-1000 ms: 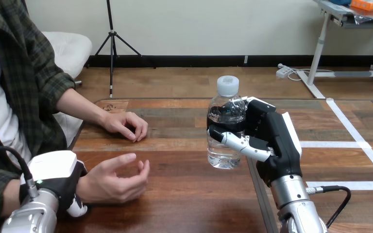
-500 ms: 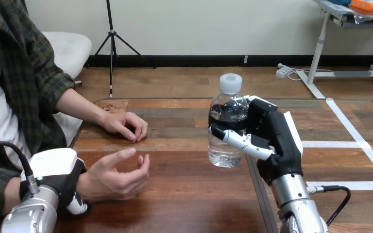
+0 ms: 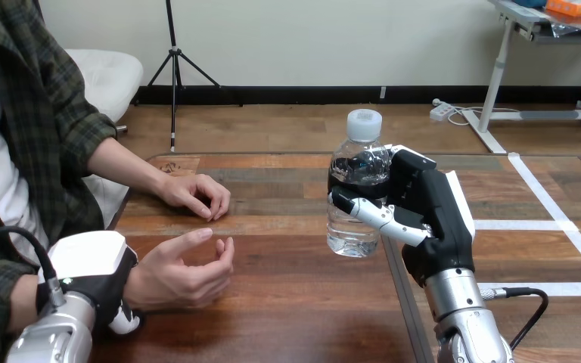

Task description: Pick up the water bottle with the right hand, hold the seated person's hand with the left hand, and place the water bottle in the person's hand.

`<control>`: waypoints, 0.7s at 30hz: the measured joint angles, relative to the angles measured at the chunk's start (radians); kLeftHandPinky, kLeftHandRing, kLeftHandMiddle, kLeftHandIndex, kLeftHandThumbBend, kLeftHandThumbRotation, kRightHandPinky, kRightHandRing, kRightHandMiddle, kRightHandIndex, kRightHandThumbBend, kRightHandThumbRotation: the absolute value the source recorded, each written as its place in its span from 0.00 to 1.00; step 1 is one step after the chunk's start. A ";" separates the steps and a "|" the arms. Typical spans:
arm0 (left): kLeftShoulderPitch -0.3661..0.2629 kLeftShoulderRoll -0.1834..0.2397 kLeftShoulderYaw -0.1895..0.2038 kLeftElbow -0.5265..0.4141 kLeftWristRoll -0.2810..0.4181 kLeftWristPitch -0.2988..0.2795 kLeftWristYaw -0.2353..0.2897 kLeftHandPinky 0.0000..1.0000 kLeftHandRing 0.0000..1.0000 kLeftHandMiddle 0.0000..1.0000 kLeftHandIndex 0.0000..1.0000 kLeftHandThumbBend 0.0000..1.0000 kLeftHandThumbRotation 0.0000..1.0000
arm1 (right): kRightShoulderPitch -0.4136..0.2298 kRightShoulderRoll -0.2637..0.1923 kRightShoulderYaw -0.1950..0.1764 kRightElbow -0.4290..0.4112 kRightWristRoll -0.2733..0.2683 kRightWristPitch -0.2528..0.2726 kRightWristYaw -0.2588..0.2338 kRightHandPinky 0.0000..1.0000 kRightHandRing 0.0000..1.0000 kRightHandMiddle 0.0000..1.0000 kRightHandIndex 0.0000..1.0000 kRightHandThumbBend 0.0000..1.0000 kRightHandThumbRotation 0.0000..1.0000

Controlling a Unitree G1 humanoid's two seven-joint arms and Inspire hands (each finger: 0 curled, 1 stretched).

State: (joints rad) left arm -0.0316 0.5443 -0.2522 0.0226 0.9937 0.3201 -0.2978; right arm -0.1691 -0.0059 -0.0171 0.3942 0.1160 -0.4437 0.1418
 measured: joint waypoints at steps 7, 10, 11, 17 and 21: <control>0.023 0.007 0.004 0.012 -0.027 -0.047 0.082 0.39 0.45 0.49 0.51 0.82 0.00 | 0.000 0.000 0.000 0.000 0.000 0.000 0.000 0.31 0.39 0.44 0.44 0.29 0.00; 0.034 0.008 0.006 0.019 -0.044 -0.069 0.120 0.39 0.44 0.49 0.51 0.82 0.00 | 0.000 0.000 0.000 0.000 0.000 0.000 -0.001 0.31 0.39 0.44 0.44 0.30 0.00; 0.037 0.008 0.007 0.022 -0.049 -0.078 0.133 0.39 0.44 0.49 0.51 0.82 0.00 | 0.000 0.000 0.000 0.000 -0.001 0.000 -0.001 0.31 0.39 0.44 0.44 0.30 0.00; 0.058 0.005 0.016 0.041 -0.082 -0.131 0.222 0.39 0.45 0.50 0.51 0.83 0.00 | 0.000 0.000 0.000 0.000 -0.001 0.000 -0.001 0.31 0.38 0.44 0.45 0.30 0.00; 0.074 -0.004 0.026 0.055 -0.108 -0.172 0.295 0.39 0.44 0.49 0.50 0.84 0.00 | 0.000 0.000 0.000 0.000 -0.001 0.001 -0.002 0.31 0.38 0.44 0.45 0.30 0.00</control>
State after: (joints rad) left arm 0.0424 0.5406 -0.2257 0.0776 0.8857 0.1484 -0.0024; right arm -0.1692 -0.0059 -0.0171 0.3941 0.1154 -0.4424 0.1398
